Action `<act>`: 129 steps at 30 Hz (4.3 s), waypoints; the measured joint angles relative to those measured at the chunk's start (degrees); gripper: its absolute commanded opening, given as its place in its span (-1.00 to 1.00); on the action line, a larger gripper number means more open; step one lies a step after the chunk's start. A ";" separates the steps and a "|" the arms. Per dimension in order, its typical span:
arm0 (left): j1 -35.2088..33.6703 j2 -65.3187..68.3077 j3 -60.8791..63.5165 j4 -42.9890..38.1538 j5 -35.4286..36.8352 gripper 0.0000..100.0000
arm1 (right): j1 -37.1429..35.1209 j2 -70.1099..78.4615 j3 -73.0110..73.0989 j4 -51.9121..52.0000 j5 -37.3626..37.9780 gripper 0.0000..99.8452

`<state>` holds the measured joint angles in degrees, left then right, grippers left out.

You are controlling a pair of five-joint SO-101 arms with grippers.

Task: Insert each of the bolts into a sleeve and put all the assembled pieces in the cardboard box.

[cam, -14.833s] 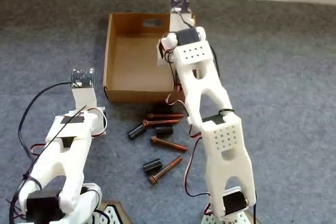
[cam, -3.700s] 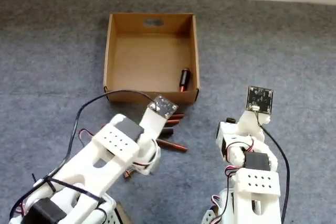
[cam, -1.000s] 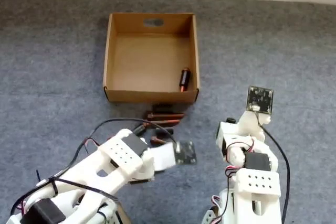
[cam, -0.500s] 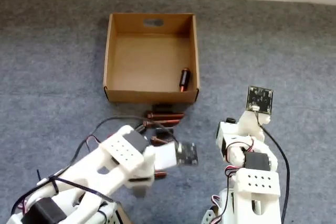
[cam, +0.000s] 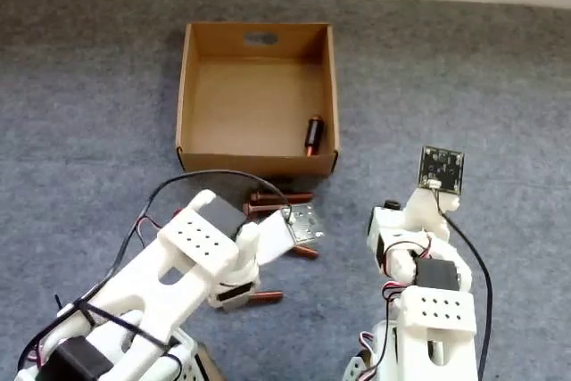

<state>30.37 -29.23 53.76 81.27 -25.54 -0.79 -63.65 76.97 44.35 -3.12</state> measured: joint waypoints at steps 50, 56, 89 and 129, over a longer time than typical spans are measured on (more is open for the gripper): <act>0.97 0.00 11.08 -16.00 -8.88 -0.76 | 0.00 -0.09 1.32 0.00 0.00 -0.99; -5.45 0.00 6.95 -16.26 -9.05 -0.76 | 0.00 -0.09 1.41 -0.09 0.00 -0.99; 1.76 0.09 3.52 -14.77 65.85 -0.76 | 0.00 -0.26 2.02 -2.29 0.00 -0.99; -4.66 0.35 -5.71 1.67 74.46 -0.76 | 0.00 -0.26 2.02 -2.37 0.00 -0.99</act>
<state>25.71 -28.88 48.04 82.95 48.92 -0.79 -63.91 78.99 41.98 -3.12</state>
